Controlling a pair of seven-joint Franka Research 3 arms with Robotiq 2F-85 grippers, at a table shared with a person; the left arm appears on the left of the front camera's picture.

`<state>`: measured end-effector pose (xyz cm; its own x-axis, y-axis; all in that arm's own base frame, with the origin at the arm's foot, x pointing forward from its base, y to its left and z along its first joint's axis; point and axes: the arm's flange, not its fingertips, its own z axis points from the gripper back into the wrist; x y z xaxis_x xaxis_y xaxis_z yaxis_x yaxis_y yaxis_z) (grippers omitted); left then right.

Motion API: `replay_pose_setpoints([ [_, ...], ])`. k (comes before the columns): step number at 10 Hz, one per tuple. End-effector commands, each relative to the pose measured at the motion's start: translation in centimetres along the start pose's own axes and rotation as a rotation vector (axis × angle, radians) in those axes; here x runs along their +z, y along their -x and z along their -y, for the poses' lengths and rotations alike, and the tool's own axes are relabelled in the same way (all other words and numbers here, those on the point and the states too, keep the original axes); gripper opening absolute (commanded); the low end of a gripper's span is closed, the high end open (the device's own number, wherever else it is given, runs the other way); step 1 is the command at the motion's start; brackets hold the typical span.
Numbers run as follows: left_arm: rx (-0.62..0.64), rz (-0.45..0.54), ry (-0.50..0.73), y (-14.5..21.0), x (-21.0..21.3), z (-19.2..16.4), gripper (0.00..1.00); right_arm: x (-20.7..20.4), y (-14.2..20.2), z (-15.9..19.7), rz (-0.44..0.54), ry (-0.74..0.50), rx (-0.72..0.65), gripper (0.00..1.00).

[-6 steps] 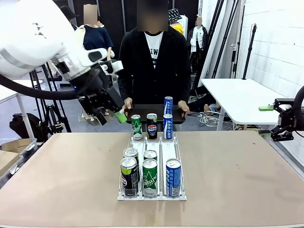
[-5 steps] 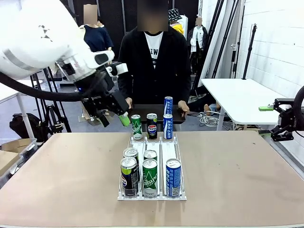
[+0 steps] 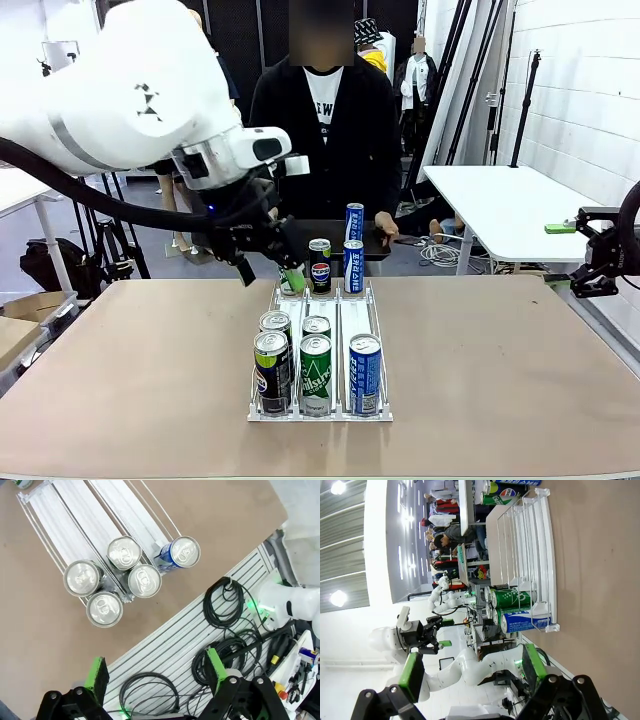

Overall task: Retrieve and hand over the desired beverage to the person.
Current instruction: Pick up another can of the same type that the person held from the Automatic Can Dispenser.

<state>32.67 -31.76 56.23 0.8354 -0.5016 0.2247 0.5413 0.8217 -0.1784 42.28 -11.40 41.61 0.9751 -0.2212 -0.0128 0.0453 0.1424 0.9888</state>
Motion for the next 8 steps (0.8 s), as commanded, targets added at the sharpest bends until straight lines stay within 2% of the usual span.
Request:
replay_pose_setpoints([
  [1, 0.03, 0.004, -0.05, -0.4, -1.8, 1.3, 1.0, 0.0, -0.1, -0.1, 0.001, 0.0, 0.002, 1.0],
  [8, 0.07, -0.053, -0.072, -1.7, -7.3, 4.6, 1.0, 0.0, -0.1, -0.1, 0.001, 0.0, 0.002, 1.0],
])
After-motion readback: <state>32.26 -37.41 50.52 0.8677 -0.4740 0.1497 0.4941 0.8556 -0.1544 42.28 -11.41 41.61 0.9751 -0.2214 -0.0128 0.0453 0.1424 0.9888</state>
